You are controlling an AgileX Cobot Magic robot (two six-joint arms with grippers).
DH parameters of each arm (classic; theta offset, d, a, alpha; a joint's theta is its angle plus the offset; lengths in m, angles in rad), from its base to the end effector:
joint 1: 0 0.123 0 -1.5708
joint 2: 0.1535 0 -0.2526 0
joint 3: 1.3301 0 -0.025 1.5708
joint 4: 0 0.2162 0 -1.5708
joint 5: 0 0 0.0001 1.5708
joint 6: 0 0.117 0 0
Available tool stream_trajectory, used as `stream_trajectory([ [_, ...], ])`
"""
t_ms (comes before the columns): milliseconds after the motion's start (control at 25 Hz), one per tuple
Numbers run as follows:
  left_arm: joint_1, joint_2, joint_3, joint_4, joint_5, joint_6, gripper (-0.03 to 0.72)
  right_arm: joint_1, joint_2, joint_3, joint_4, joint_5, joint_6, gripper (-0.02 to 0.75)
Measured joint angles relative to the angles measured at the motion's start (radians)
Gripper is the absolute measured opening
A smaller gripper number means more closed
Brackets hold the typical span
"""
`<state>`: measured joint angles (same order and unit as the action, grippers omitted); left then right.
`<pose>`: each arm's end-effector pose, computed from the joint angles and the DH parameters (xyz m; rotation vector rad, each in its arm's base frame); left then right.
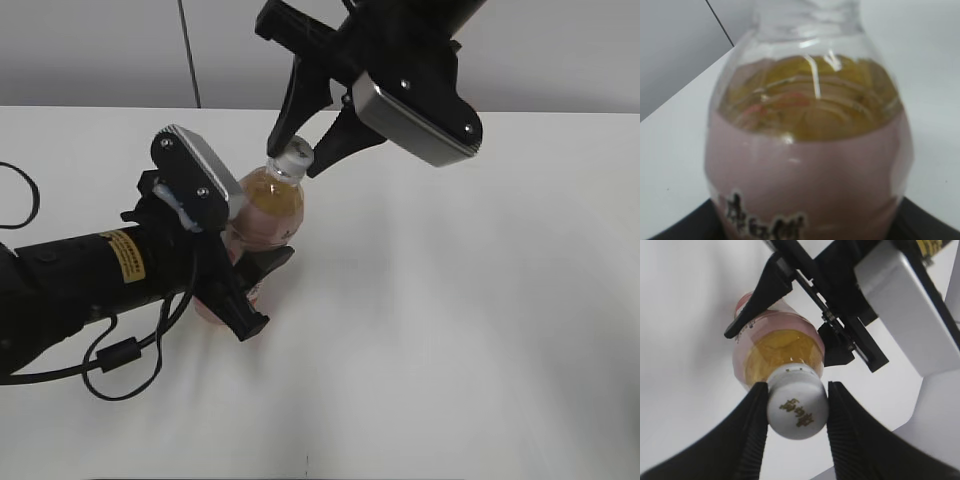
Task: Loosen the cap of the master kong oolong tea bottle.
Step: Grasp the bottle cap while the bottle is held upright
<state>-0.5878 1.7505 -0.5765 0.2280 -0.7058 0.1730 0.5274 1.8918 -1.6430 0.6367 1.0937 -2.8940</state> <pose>0.2503 -0.1874 0.1375 0.9748 1.7147 -0.3015 0.2906 0.2408 0.2464 -2.4633 -0.0875 -0.0676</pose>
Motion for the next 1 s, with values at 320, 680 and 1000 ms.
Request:
stream_trajectory([
  [320,0.0,0.002,0.001,0.005,0.007,0.009,0.393,0.024,0.001,-0.016,-0.073,0.004,-0.231,0.279],
  [680,0.0,0.008,0.001,0.006,0.004,0.019,0.393,0.026,-0.001,-0.017,-0.083,0.006,-0.238,0.277],
  [1000,-0.003,0.008,0.0,0.012,-0.018,0.023,0.393,0.033,-0.022,-0.017,-0.141,0.005,-0.239,0.277],
])
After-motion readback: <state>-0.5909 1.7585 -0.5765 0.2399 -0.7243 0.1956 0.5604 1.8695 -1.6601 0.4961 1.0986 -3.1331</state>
